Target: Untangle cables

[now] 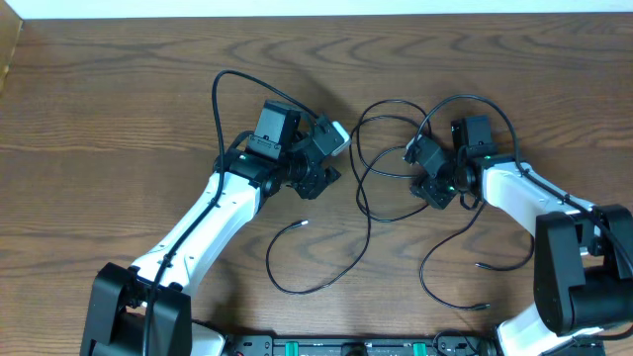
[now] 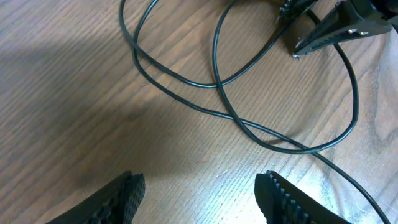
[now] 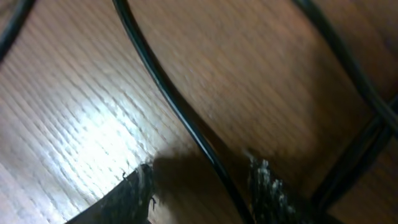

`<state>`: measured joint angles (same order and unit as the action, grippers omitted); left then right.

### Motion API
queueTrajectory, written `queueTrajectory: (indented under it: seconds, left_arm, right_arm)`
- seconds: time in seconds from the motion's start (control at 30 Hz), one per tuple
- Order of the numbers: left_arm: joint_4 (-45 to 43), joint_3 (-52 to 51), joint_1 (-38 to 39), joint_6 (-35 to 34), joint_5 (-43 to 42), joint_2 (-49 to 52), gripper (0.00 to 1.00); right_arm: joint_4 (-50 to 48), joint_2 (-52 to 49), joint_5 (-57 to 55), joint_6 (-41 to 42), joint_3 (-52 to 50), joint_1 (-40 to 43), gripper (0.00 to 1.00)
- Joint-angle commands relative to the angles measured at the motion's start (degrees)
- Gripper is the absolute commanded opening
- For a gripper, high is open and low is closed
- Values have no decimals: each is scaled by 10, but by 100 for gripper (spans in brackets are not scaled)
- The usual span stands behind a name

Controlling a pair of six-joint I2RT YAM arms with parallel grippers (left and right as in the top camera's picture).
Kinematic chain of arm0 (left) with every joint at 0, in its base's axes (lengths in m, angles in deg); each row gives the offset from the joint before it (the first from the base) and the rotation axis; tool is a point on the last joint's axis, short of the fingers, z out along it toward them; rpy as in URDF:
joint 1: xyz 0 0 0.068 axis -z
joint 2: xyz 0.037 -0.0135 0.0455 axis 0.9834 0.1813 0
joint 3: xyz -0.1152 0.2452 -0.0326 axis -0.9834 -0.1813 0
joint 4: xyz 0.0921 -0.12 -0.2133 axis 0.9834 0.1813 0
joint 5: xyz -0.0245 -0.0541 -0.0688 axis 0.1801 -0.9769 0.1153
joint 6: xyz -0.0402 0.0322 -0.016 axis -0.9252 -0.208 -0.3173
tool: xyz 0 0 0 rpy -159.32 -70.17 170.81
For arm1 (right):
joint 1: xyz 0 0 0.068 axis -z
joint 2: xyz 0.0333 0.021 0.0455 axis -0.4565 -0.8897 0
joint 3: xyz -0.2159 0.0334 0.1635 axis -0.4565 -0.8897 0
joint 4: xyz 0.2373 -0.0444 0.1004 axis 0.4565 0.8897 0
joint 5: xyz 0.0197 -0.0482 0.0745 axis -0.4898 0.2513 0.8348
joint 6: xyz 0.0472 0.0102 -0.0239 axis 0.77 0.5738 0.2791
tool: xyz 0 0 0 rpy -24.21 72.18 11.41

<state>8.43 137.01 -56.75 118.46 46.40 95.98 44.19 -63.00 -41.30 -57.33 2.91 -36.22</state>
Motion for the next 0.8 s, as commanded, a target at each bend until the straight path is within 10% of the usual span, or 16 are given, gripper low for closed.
queueTrajectory:
  seconds: [0.0, 0.33, 0.53, 0.77]
  left_arm:
    - [-1, 0, -2, 8, -6, -8, 63]
    - [-1, 0, -2, 8, -6, -8, 63]
    - [-1, 0, -2, 8, -6, -8, 63]
    - [-1, 0, -2, 8, -5, -8, 63]
  right_arm:
    - [9, -40, 5, 4, -8, 5, 45]
    - [5, -46, 19, 5, -8, 4, 46]
    - [5, -46, 18, 5, -8, 4, 1]
    - [0, -46, 18, 32, -8, 4, 1]
